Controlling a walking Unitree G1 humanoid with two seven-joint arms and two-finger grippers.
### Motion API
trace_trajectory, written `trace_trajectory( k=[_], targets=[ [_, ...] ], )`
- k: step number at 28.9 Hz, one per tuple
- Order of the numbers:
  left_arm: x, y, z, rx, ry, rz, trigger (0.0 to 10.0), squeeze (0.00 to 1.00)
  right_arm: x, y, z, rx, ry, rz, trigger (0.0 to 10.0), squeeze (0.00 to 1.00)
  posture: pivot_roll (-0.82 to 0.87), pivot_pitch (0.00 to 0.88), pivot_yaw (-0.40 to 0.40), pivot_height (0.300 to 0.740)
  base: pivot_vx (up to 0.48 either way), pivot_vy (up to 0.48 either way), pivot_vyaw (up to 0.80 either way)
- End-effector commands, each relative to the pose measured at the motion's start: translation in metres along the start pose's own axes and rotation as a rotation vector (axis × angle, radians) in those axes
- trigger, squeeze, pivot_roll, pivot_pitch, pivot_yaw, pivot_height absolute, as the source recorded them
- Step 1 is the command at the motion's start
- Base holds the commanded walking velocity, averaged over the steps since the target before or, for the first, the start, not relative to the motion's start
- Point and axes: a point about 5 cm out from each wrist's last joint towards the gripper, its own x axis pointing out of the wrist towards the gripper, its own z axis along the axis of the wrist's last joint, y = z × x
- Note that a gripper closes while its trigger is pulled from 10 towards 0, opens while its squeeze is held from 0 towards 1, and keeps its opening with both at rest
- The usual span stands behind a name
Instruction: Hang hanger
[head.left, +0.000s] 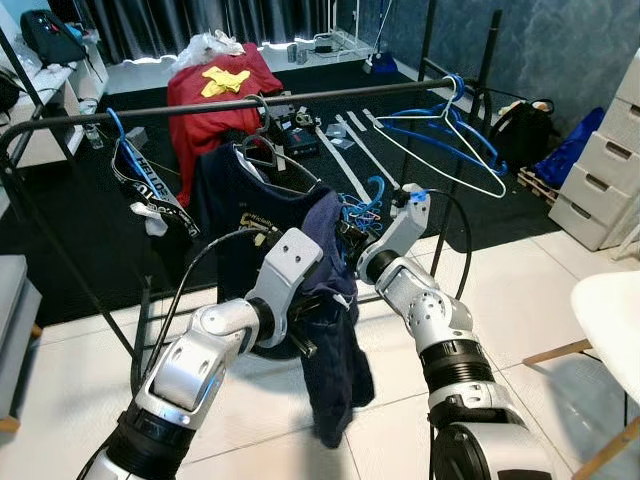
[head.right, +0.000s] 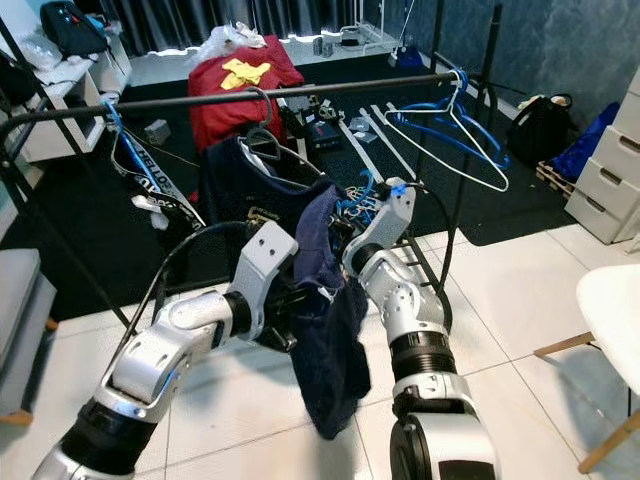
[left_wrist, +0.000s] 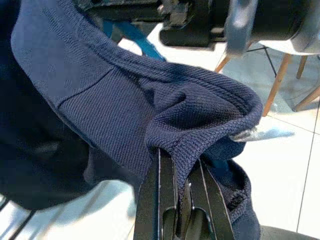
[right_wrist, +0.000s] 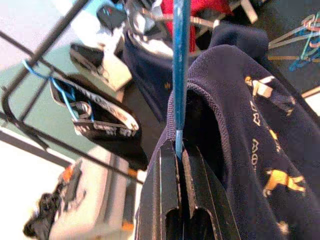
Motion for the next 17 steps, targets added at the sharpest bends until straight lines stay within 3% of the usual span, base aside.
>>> trace_trajectory(
  k=[1,4,7,13,17],
  targets=[
    [-0.011,0.018,0.009,0.025,-0.031,0.107,10.0,0.00,-0.001,-0.002,-0.017,-0.021,0.087,0.000,10.0,0.00,0.01,0.080,-0.048,0.740,0.000,0.000,0.00],
    [-0.016,0.026,0.014,-0.014,-0.024,0.131,10.0,0.00,-0.007,-0.009,-0.027,-0.095,0.168,0.007,10.0,0.00,0.01,0.076,-0.046,0.740,0.000,0.000,0.00],
    [-0.016,0.029,0.016,-0.022,-0.017,0.148,10.0,0.00,-0.009,-0.011,-0.030,-0.102,0.184,0.008,10.0,0.00,0.01,0.074,-0.042,0.740,0.000,0.000,0.00],
    [-0.012,0.038,0.013,-0.008,0.016,0.189,10.0,0.00,-0.015,-0.012,-0.038,-0.109,0.243,0.030,10.0,0.00,-0.02,0.060,-0.028,0.740,0.000,0.000,0.00],
    [-0.011,0.042,0.013,0.030,0.026,0.171,10.0,0.00,-0.021,-0.017,-0.041,-0.191,0.285,0.017,10.0,0.00,-0.03,0.048,-0.009,0.740,0.000,0.000,0.00]
  ],
)
